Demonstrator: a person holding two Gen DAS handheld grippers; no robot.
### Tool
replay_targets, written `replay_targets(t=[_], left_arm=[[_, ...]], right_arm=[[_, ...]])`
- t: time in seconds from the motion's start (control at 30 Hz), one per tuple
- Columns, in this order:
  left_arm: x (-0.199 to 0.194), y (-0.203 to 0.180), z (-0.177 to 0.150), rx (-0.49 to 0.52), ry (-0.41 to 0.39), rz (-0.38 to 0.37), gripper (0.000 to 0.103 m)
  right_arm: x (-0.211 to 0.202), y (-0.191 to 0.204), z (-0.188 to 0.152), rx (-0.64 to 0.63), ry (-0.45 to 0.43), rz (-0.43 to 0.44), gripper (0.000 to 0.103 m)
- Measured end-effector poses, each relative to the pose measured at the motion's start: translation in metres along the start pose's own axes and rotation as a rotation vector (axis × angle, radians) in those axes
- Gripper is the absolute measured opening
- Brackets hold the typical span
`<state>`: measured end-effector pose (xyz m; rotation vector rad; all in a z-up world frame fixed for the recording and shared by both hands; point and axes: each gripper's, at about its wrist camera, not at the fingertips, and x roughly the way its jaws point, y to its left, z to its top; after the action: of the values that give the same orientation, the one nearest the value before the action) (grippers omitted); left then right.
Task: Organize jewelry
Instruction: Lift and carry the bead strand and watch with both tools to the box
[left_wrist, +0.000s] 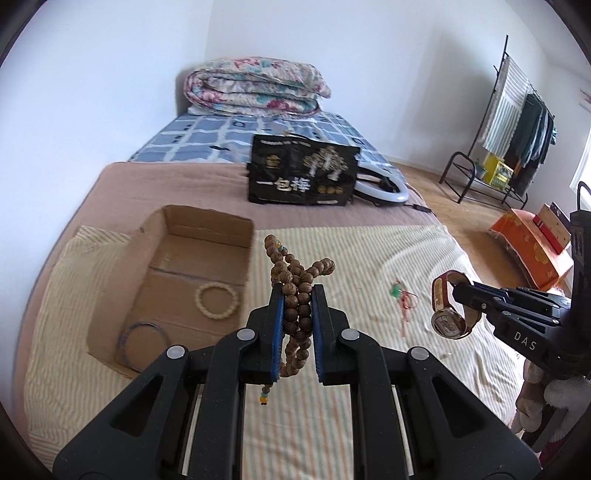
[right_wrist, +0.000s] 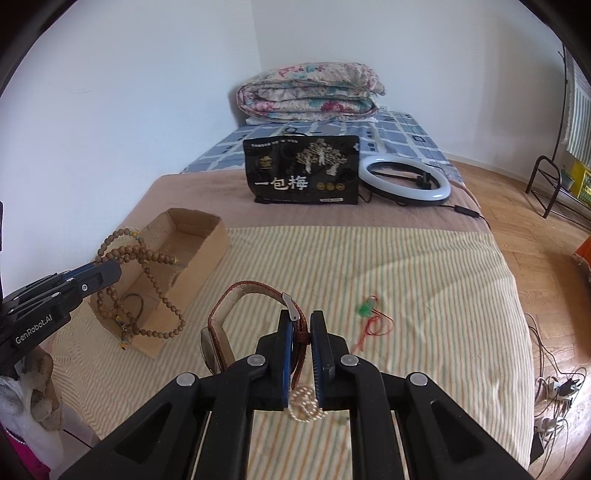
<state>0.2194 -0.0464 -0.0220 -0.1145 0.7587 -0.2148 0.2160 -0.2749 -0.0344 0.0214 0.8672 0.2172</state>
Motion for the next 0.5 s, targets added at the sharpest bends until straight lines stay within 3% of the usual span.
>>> replay_targets(t=[0.5], left_arm=[[-0.007, 0.080, 0.012, -0.064, -0.022, 0.088, 0.012]], right_arm=[[0.044, 0.071, 0.035, -0.052, 0.015, 0.082, 0.007]])
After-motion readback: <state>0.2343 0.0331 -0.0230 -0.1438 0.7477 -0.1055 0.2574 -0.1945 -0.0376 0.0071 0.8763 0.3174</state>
